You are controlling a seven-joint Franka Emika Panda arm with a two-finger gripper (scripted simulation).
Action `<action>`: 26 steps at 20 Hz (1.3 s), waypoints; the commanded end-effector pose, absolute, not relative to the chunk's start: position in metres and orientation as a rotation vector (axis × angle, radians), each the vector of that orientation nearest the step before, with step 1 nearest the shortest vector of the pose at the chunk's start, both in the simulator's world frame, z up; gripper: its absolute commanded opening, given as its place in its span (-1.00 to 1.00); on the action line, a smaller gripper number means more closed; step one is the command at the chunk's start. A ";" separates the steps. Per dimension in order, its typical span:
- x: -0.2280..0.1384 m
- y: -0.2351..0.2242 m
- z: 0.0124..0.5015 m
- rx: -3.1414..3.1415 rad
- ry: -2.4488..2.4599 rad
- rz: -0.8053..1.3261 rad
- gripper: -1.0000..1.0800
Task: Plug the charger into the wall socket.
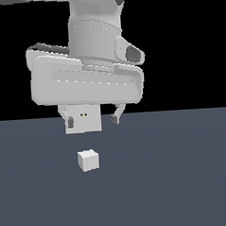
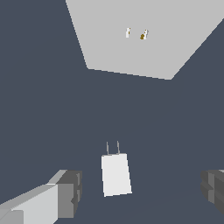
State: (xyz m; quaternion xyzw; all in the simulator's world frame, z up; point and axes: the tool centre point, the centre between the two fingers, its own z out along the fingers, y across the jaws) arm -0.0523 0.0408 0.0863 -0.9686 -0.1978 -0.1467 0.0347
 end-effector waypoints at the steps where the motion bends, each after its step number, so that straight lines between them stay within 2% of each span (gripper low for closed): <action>1: -0.055 0.044 0.080 -2.956 -0.649 -0.485 0.92; 19: -0.063 0.054 0.061 -2.896 -0.753 -0.562 0.92; 26: -0.064 0.054 0.037 -2.897 -0.757 -0.562 0.92</action>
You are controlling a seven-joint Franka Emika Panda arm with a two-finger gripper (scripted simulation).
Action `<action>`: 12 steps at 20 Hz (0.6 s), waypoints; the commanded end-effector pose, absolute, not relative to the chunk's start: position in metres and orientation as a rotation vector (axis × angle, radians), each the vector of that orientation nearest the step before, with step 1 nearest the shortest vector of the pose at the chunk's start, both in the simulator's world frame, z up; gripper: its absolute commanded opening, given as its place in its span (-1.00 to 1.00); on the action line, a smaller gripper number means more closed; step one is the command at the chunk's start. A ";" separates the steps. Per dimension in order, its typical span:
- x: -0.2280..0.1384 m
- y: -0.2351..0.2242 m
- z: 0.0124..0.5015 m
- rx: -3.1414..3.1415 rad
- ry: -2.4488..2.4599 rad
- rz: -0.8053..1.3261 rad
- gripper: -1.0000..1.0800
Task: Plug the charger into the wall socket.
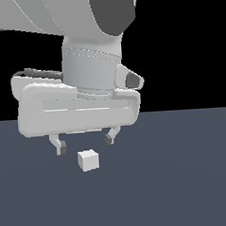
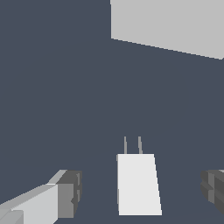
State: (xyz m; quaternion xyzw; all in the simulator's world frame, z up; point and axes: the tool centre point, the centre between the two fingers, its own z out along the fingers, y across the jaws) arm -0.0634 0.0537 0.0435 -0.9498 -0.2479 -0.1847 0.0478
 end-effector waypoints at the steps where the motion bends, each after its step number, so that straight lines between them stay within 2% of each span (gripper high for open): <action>1: -0.064 0.054 0.032 -2.897 -0.758 -0.562 0.92; 10: -0.064 0.054 0.011 -2.896 -0.759 -0.563 0.92; 11: -0.064 0.054 0.011 -2.896 -0.759 -0.563 -1.00; 12: -0.064 0.054 0.011 -2.896 -0.759 -0.563 -1.00</action>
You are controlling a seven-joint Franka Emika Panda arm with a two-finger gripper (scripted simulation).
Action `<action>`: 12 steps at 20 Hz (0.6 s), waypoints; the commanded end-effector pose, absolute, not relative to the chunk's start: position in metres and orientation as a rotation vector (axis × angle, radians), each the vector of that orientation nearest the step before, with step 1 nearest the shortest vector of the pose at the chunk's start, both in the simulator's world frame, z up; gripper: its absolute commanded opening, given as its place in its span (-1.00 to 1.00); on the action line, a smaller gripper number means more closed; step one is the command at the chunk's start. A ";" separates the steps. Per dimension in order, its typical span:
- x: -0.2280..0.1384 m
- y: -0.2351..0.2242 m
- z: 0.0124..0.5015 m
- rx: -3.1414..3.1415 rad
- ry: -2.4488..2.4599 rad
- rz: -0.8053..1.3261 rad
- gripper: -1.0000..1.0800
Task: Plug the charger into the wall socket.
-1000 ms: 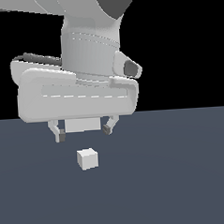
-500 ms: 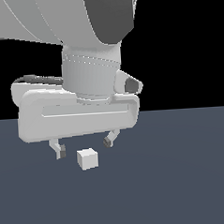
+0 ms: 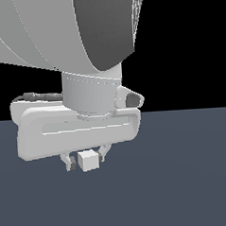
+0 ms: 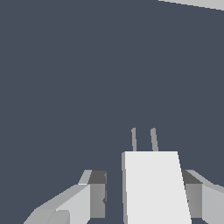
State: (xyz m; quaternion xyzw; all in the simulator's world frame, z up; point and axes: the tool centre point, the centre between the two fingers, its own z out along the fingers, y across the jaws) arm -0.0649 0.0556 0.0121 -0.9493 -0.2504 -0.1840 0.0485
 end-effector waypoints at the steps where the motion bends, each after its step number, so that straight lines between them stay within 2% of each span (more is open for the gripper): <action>1: -0.064 0.054 0.011 -2.896 -0.759 -0.563 -1.00; 12: -0.064 0.057 0.014 -2.896 -0.755 -0.563 -1.00</action>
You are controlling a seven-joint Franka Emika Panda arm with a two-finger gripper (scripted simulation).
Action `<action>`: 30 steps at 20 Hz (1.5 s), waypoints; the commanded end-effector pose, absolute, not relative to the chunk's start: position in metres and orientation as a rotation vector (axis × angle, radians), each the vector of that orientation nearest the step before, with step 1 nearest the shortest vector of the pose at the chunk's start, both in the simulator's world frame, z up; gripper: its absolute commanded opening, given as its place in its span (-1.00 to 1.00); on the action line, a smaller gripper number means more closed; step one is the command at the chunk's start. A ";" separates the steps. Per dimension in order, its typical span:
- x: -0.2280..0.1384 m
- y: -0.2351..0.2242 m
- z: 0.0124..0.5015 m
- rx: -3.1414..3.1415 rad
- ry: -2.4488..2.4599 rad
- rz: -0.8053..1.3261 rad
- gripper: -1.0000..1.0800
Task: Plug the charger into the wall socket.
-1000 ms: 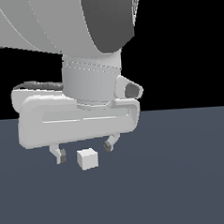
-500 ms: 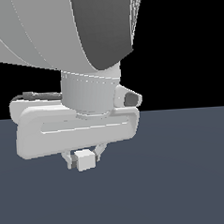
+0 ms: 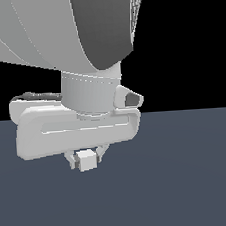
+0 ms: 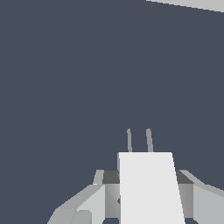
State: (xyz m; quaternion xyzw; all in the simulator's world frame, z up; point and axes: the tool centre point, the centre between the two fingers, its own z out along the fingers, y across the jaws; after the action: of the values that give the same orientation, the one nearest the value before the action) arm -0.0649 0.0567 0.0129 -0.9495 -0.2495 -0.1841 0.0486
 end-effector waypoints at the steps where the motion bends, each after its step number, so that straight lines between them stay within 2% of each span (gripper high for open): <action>1: -0.063 0.057 0.016 -2.898 -0.748 -0.564 -1.00; 19: -0.030 0.068 0.086 -2.995 -0.431 -0.590 -1.00; 30: -0.022 0.068 0.100 -3.018 -0.360 -0.589 -1.00</action>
State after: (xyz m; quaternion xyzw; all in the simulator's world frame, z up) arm -0.0224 0.0681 0.0996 -0.9743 -0.1179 -0.1906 0.0234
